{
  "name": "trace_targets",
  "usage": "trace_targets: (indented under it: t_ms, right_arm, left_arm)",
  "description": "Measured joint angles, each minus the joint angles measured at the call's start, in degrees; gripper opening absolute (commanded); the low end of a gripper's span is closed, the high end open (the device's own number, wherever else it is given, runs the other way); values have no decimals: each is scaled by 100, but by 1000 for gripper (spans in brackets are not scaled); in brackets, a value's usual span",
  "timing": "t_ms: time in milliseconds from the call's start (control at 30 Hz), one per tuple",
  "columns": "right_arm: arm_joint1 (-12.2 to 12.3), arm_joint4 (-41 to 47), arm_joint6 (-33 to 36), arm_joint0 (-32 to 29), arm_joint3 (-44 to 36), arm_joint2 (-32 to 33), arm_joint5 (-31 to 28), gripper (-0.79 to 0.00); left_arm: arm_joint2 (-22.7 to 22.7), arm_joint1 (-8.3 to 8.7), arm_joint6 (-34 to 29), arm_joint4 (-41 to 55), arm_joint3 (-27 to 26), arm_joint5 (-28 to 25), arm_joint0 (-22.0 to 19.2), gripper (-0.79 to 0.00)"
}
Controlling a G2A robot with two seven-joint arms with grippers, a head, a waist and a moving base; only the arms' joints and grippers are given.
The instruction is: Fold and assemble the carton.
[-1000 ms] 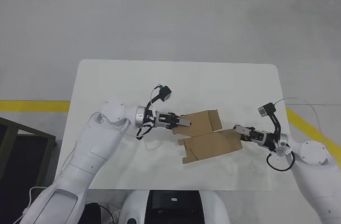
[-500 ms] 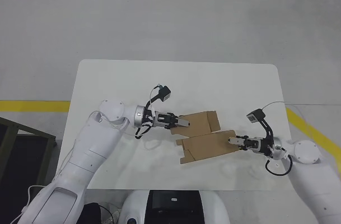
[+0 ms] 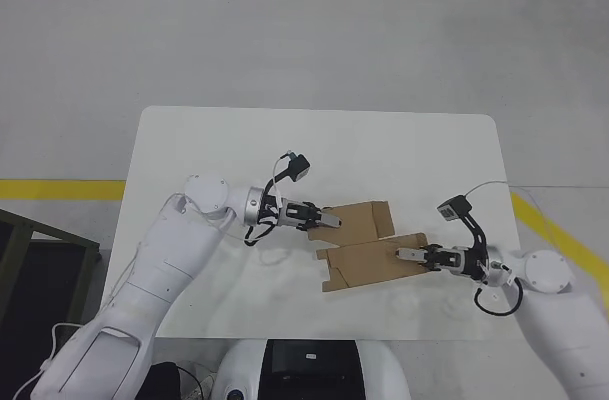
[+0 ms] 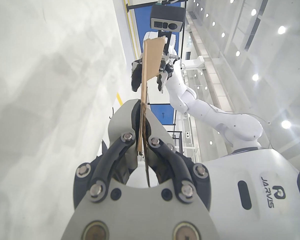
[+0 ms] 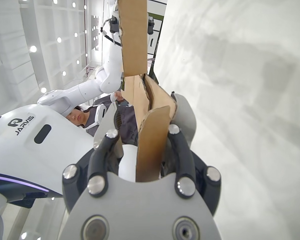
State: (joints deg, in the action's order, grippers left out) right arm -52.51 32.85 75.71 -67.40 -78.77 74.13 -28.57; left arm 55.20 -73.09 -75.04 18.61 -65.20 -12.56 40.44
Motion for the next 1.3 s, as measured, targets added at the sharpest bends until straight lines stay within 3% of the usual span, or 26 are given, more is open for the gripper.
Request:
trace_targets:
  t_ms: [167, 367, 400, 433, 467, 500, 1067, 1300]
  right_arm:
    - [12, -74, 26, 53, 39, -6, 26, -551]
    - [18, -102, 48, 92, 62, -30, 48, -717]
    - [19, -103, 53, 96, 63, -39, 53, -763]
    - [20, -106, 54, 100, 72, -45, 55, -785]
    - [20, -109, 55, 104, 83, -50, 55, -785]
    - [20, -108, 58, 111, 96, -57, 58, -785]
    - [31, -200, -278, 19, 160, 53, 36, -785]
    - [34, -329, -500, -89, 162, 96, 52, -785]
  left_arm:
    - [-9, 8, -12, 11, 15, 0, -14, -785]
    - [-12, 18, -73, 68, 36, 16, -28, -785]
    - [-11, 21, -91, 74, 43, 18, -38, -573]
    - [-9, 24, -99, 75, 49, 17, -45, -428]
    - [-7, 26, -102, 75, 53, 15, -51, -163]
    - [-5, 29, -105, 77, 54, 8, -57, 0]
    - [216, 72, 59, 728, -45, -87, 188, 0]
    - [302, 124, 168, 620, -366, -94, 358, 0]
